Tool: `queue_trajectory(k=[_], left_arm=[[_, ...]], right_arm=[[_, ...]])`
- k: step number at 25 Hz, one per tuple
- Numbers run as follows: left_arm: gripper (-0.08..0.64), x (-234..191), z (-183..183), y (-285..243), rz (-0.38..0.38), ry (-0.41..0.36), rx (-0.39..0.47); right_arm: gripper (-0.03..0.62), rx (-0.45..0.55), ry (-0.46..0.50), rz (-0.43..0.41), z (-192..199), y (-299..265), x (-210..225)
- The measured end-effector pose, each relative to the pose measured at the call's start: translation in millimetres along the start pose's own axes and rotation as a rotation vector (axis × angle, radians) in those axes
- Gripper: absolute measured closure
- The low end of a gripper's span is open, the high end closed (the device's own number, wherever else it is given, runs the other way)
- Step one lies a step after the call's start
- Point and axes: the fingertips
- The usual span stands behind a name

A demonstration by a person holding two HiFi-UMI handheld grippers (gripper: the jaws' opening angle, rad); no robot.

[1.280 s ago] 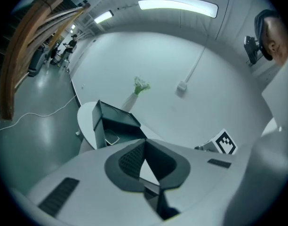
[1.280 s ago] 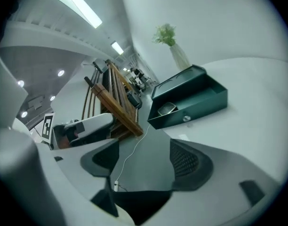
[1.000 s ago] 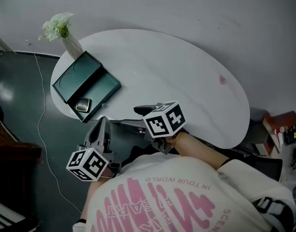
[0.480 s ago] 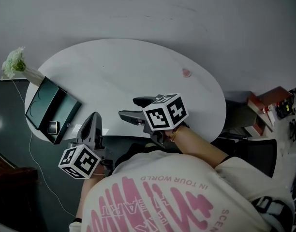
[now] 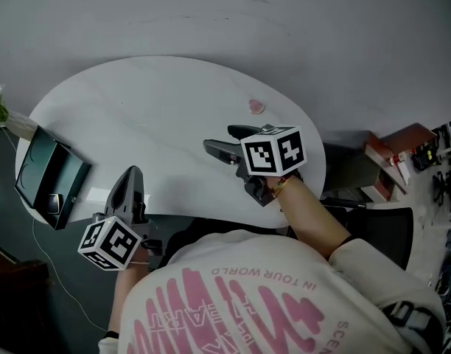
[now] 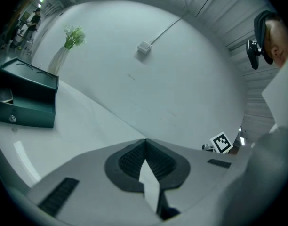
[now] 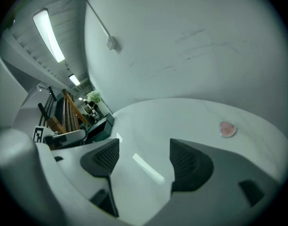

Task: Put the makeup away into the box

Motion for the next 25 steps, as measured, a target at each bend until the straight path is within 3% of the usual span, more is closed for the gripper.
queue_trajectory(k=[11,25], left_arm=[[0.558,3,23,-11,-0.065,0.008,-0.031],[0.558,-20,18,12,-0.178,0.014,-0.013]], right_arm=[[0.252,0.053,-0.027,0.181,-19,23,113],[0.27,0.017,-0.04,0.396,-16,7,193]])
Point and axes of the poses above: the fingertips, and each gripper's own axes: y backward along the fingers, x to its right, z out of its underside, and after that the axes turned 3 degrees about z, right-handed
